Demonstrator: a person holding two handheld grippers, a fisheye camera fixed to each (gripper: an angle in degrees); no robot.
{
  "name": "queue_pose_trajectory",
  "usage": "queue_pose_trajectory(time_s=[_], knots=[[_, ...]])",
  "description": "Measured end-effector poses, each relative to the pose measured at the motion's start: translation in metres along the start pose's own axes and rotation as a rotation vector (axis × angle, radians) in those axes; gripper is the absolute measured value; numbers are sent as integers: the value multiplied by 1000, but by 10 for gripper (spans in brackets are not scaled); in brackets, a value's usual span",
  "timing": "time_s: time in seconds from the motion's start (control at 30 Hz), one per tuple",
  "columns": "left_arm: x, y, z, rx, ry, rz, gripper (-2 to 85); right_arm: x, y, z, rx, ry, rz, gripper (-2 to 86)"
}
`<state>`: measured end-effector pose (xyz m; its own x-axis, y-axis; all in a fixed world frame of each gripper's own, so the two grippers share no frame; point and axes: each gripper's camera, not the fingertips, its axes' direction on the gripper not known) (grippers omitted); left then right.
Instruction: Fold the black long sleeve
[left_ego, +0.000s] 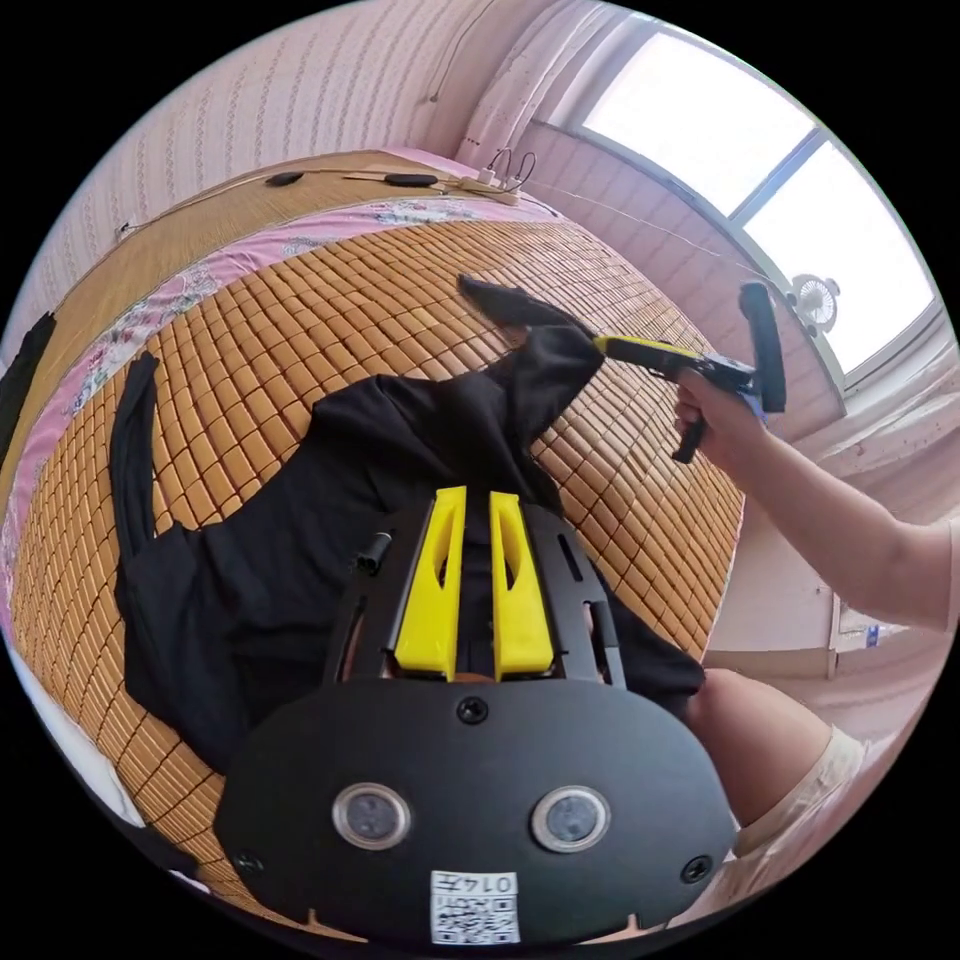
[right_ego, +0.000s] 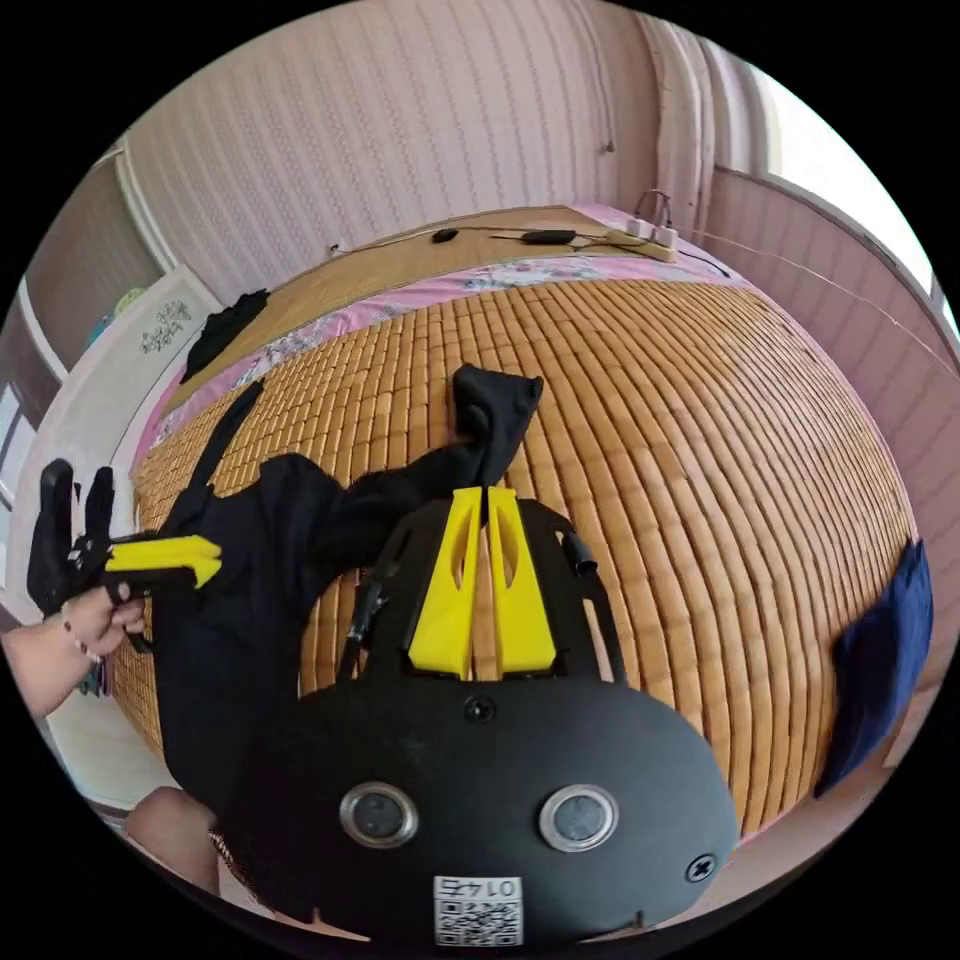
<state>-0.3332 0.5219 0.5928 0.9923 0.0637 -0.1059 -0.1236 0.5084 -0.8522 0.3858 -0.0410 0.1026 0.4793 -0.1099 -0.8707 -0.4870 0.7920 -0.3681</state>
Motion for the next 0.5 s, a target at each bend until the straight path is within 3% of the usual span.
queue_pose_trajectory(time_s=[0.2, 0.4, 0.5], knots=[[10, -15, 39, -42, 1, 70, 72, 31, 81, -54, -162, 59, 54, 67], [12, -48, 82, -79, -53, 89, 67, 101, 14, -47, -31, 213, 150, 84], [10, -64, 112, -109, -74, 74, 67, 147, -11, 0, -137, 355, 244, 78]])
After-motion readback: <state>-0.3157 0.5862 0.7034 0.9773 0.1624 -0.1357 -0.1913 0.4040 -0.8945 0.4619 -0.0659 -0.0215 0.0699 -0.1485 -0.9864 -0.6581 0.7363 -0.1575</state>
